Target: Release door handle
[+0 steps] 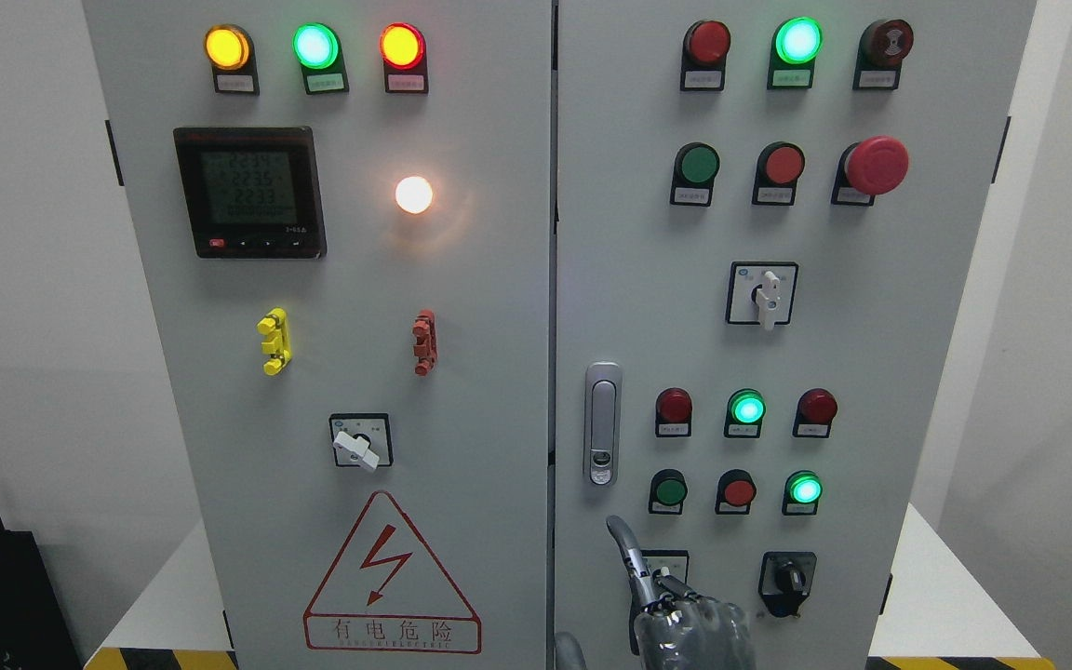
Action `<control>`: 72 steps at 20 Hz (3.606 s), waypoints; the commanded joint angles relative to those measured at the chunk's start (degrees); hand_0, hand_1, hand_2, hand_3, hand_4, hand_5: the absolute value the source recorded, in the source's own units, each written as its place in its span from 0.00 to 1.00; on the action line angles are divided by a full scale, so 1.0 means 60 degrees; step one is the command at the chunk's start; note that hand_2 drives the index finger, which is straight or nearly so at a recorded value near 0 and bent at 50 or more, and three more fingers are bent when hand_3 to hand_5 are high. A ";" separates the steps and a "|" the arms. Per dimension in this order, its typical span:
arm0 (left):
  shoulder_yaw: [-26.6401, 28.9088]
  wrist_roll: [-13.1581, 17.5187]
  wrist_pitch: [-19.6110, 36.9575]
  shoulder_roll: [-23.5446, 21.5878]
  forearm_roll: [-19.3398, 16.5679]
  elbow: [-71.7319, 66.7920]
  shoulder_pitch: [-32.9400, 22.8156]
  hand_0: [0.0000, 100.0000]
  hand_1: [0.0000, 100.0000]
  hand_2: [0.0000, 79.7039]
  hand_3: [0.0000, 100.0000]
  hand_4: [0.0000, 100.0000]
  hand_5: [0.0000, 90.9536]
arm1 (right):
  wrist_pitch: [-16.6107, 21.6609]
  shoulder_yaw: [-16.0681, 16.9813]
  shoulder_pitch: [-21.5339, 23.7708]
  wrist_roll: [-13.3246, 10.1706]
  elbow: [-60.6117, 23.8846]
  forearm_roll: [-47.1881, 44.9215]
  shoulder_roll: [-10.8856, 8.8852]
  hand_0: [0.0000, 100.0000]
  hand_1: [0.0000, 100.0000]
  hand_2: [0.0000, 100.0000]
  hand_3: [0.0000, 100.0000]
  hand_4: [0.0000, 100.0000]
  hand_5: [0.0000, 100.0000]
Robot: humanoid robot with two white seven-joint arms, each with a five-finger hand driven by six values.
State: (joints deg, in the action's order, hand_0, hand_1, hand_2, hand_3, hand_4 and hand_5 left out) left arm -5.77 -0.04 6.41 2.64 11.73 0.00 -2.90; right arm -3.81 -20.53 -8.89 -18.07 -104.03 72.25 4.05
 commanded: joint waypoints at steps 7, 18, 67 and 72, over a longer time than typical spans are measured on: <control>-0.0006 -0.0007 0.0001 0.0000 -0.0007 0.0293 0.0000 0.12 0.39 0.00 0.00 0.00 0.00 | -0.0581 0.0096 -0.0569 0.0463 0.0610 0.0336 0.0439 0.34 0.33 0.00 0.97 0.90 1.00; -0.0006 -0.0007 0.0001 0.0000 -0.0007 0.0293 0.0000 0.12 0.39 0.00 0.00 0.00 0.00 | -0.0816 0.0066 -0.0935 0.0727 0.0991 0.0350 0.0439 0.34 0.32 0.00 0.99 0.91 1.00; 0.0009 -0.0007 0.0001 0.0000 -0.0007 0.0293 0.0000 0.12 0.39 0.00 0.00 0.00 0.00 | -0.1094 0.0066 -0.1360 0.0727 0.1592 0.0321 0.0424 0.31 0.33 0.00 0.99 0.90 1.00; -0.0006 -0.0007 0.0001 0.0000 -0.0007 0.0293 0.0000 0.12 0.39 0.00 0.00 0.00 0.00 | -0.1094 0.0066 -0.1433 0.0756 0.1709 0.0321 0.0424 0.31 0.33 0.00 0.99 0.91 1.00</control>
State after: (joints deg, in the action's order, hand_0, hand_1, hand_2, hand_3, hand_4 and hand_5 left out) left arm -5.76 -0.04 6.41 2.64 11.70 0.00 -2.90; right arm -10.35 -20.15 -17.22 -13.59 -94.53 74.18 6.59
